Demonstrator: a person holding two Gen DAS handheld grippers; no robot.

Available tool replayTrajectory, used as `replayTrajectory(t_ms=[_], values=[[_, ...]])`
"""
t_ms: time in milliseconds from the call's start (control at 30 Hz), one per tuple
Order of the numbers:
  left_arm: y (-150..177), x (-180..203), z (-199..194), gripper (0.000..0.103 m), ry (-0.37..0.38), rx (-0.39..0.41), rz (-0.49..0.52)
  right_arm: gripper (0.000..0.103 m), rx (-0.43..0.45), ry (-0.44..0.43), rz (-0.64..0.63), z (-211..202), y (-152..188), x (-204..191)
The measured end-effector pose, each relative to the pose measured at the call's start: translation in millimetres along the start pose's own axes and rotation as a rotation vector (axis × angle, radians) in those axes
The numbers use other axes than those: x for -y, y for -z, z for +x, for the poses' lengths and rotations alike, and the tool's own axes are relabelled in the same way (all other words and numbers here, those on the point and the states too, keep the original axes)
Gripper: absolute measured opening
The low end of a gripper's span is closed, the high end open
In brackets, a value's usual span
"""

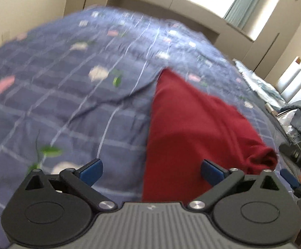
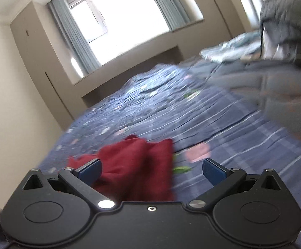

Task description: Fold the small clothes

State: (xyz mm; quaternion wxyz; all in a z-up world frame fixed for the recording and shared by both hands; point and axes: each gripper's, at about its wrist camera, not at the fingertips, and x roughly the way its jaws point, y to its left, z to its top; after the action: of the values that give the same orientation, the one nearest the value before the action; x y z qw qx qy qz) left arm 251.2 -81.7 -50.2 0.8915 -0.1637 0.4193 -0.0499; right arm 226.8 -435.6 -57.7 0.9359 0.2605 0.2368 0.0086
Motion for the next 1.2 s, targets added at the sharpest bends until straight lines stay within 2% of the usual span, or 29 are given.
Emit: replayTrajectory(t_ms=[100, 200, 300, 367, 400, 433, 533, 667, 767, 900, 933, 967, 1033, 1100, 1167, 1200], values=[[8.1, -9.9, 6.3, 0.102, 0.016, -0.032, -0.03, 0.097, -0.044, 0.002, 0.033, 13.4, 1.3, -11.1], [13.4, -11.9, 6.2, 0.102, 0.028, -0.04, -0.032, 0.078, -0.087, 0.004, 0.057, 22.5, 5.5, -18.2], [13.9, -9.8, 3.5, 0.102, 0.038, -0.038, -0.018, 0.051, -0.088, 0.019, 0.061, 20.7, 9.7, -24.4], [14.7, -8.9, -0.1, 0.102, 0.049, -0.034, -0.009, 0.013, -0.071, 0.02, 0.036, 15.4, 10.6, -29.2], [14.6, -8.8, -1.7, 0.102, 0.055, -0.033, -0.006, 0.012, -0.053, 0.026, 0.023, 10.6, 10.7, -31.0], [14.7, -6.8, -3.9, 0.102, 0.06, -0.031, -0.004, 0.007, -0.03, 0.025, 0.014, 5.0, 9.8, -31.3], [14.3, -5.2, -9.5, 0.102, 0.077, -0.016, 0.007, 0.002, 0.027, 0.014, 0.028, -14.7, 7.4, -26.8], [15.7, -5.5, -6.6, 0.102, 0.078, -0.025, 0.014, 0.002, 0.051, 0.072, 0.021, -26.3, 12.7, -16.0], [19.3, -6.2, 2.7, 0.102, 0.052, -0.061, 0.008, 0.002, -0.003, 0.071, 0.029, -15.5, 21.5, -8.0], [21.9, -6.7, 3.7, 0.102, 0.05, -0.061, 0.02, 0.005, 0.004, 0.1, -0.026, -14.6, 30.4, -11.8], [21.7, -6.7, 3.7, 0.102, 0.049, -0.059, 0.022, 0.011, 0.008, 0.108, -0.027, -15.6, 30.8, -12.4], [21.8, -6.5, 3.8, 0.102, 0.048, -0.059, 0.024, 0.025, 0.019, 0.124, -0.029, -18.2, 30.6, -14.2], [22.5, -5.8, 4.5, 0.102, 0.042, -0.06, 0.024, 0.036, 0.043, 0.15, -0.055, -23.9, 30.1, -22.6], [22.9, -5.4, 4.4, 0.102, 0.043, -0.061, 0.023, 0.051, 0.065, 0.14, -0.091, -30.7, 29.9, -32.7], [22.7, -4.9, 3.7, 0.102, 0.044, -0.061, 0.021, 0.079, 0.072, 0.116, -0.133, -34.1, 31.8, -44.2], [22.5, -5.1, 3.9, 0.102, 0.043, -0.061, 0.021, 0.083, 0.065, 0.101, -0.166, -34.3, 33.8, -51.5]])
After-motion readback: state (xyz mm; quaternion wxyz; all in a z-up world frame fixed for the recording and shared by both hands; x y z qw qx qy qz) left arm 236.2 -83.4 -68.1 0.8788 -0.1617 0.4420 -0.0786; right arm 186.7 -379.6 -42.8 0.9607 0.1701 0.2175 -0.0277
